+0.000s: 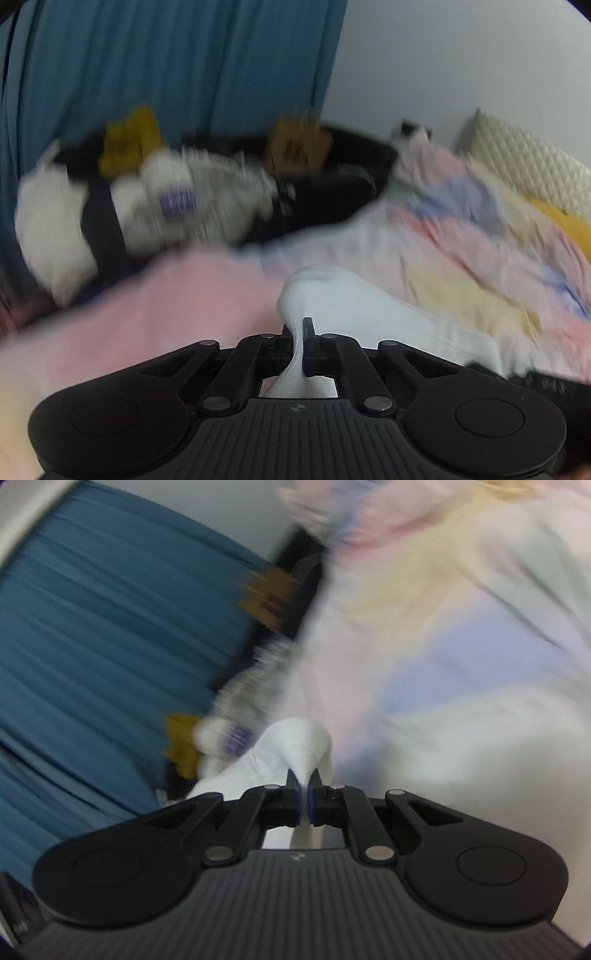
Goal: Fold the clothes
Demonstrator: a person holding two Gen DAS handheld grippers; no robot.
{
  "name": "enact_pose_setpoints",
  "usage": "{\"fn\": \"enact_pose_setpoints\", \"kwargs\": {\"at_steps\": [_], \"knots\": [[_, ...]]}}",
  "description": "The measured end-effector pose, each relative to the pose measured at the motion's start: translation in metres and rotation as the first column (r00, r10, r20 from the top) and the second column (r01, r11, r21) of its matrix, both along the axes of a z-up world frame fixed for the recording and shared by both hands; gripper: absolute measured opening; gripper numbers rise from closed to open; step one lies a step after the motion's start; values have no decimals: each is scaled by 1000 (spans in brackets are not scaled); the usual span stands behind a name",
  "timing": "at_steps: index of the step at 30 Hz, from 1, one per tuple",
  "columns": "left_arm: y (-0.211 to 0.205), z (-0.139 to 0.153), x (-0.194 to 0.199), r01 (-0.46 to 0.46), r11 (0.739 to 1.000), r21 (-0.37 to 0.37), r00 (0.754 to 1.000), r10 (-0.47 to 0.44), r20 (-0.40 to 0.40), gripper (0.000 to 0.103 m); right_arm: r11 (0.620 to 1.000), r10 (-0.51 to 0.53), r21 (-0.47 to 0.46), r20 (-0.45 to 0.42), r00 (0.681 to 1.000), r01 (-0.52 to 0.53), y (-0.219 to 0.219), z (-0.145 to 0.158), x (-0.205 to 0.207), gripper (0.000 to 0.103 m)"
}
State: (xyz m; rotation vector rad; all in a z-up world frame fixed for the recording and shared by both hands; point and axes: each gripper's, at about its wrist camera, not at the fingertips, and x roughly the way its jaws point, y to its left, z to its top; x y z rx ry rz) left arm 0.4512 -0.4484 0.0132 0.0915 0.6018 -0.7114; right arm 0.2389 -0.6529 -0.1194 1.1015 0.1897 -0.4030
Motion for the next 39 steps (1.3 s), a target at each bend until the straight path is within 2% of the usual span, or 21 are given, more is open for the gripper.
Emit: {"fn": "enact_pose_setpoints", "kwargs": {"at_steps": [1,4,7,12,13,17,19,20,22,24,27,28,30,32,34,37,39], "knots": [[-5,10,12,-4,1000,-1,1000,4,30,2,1000,-2,-24,14,1000,3,-2,1,10,7],[-35,0,45,16,998,56,997,-20,70,3,996,-7,-91,48,999,12,-9,1,38,7],[-66,-47,68,40,990,132,997,-48,55,4,994,-12,-111,-10,1000,11,-23,-27,59,7],[-85,-141,83,51,982,182,999,-48,-20,10,997,-59,-67,-153,986,49,-33,-75,66,7],[-82,-149,83,47,984,172,999,-45,-18,13,997,-63,-58,-172,983,53,-32,-82,66,7],[-67,-143,75,51,990,129,998,-47,-30,24,992,-100,-89,-176,979,85,-18,-87,64,7],[-55,-127,62,62,988,141,998,-61,-15,29,989,-105,-119,-194,975,83,-10,-83,64,8],[-43,-116,52,64,988,140,998,-63,-6,36,989,-101,-129,-197,975,77,-8,-79,62,9],[-19,-95,32,43,992,122,999,-44,7,44,990,-82,-129,-210,974,56,-8,-71,56,10],[9,-76,12,17,995,103,1000,-19,15,47,990,-63,-134,-232,971,32,-9,-63,51,11],[52,-49,-18,-33,997,73,999,31,17,52,982,-39,-188,-275,961,-14,-1,-48,39,12],[72,-42,-31,-61,996,58,998,61,11,55,976,-27,-214,-293,956,-38,3,-42,34,16],[114,-30,-61,-116,993,26,993,116,-9,58,956,3,-277,-320,948,-96,14,-30,24,33],[156,-23,-92,-172,985,6,985,172,-25,59,936,38,-322,-316,948,-145,23,-19,11,64],[204,-19,-126,-243,970,-5,969,242,-44,63,927,77,-328,-316,946,-185,32,-10,0,71],[278,-19,-175,-360,933,-14,930,358,-78,68,918,149,-313,-299,942,-244,46,2,-22,71],[328,-21,-203,-478,878,-32,873,471,-124,71,910,182,-312,-295,938,-275,57,11,-35,71]]}}
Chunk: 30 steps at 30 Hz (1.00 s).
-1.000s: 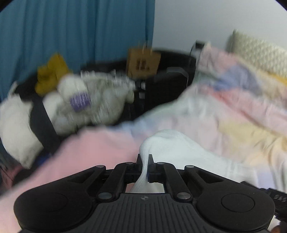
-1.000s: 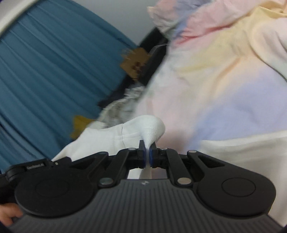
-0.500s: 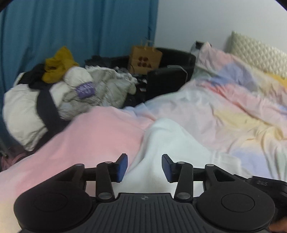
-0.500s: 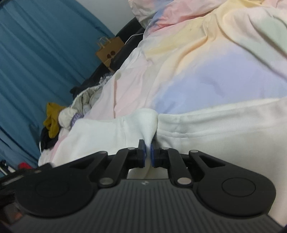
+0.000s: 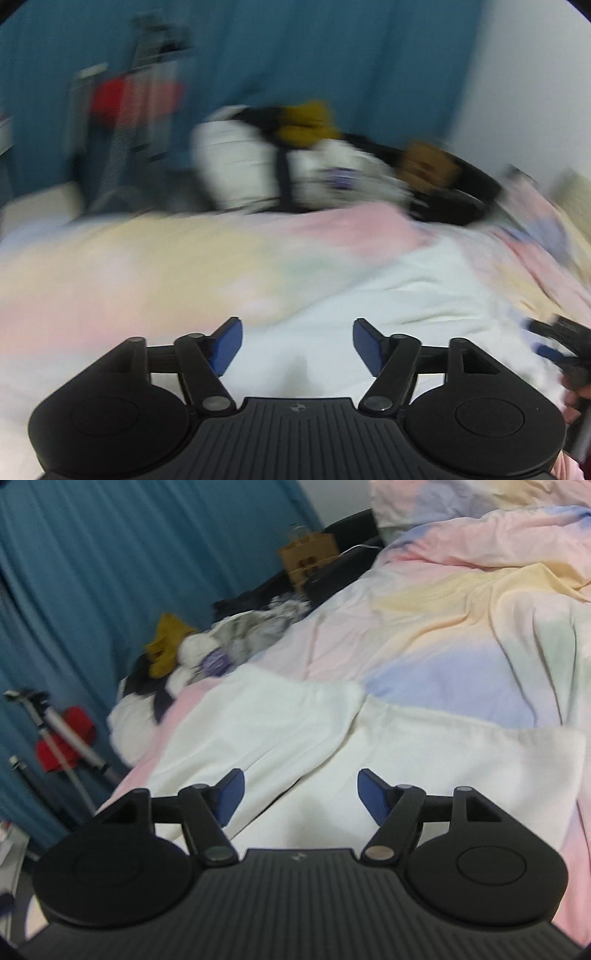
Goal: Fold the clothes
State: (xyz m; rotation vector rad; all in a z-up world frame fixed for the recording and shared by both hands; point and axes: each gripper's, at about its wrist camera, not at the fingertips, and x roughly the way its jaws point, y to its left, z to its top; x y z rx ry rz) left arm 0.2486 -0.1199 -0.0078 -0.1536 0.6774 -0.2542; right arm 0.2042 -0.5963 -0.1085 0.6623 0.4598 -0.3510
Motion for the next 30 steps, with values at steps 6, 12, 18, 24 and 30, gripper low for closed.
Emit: {"fn": "enact_pose_setpoints", "kwargs": {"at_steps": [6,12,18,24,30], "knots": [[156,-14,-90,-409,899,-154,903,375,-209,77,997,70,13,3,998,-70,24,15,-30,70],[265,-26,-146,-623,743,-244,776,550,-309,77,998,53,24,-111,992,-50,36,1,-37,71],[272,-34,-120,-563,683,-467,826,444,-347,77,998,52,-11,-102,993,-54,51,6,-38,70],[201,-58,-41,-459,677,-575,884,283,-372,75,1000,29,7,-139,990,-28,55,-8,-29,70],[146,-79,21,-464,705,-536,872,256,-418,18,998,22,61,-145,989,-14,56,-23,-19,70]]}}
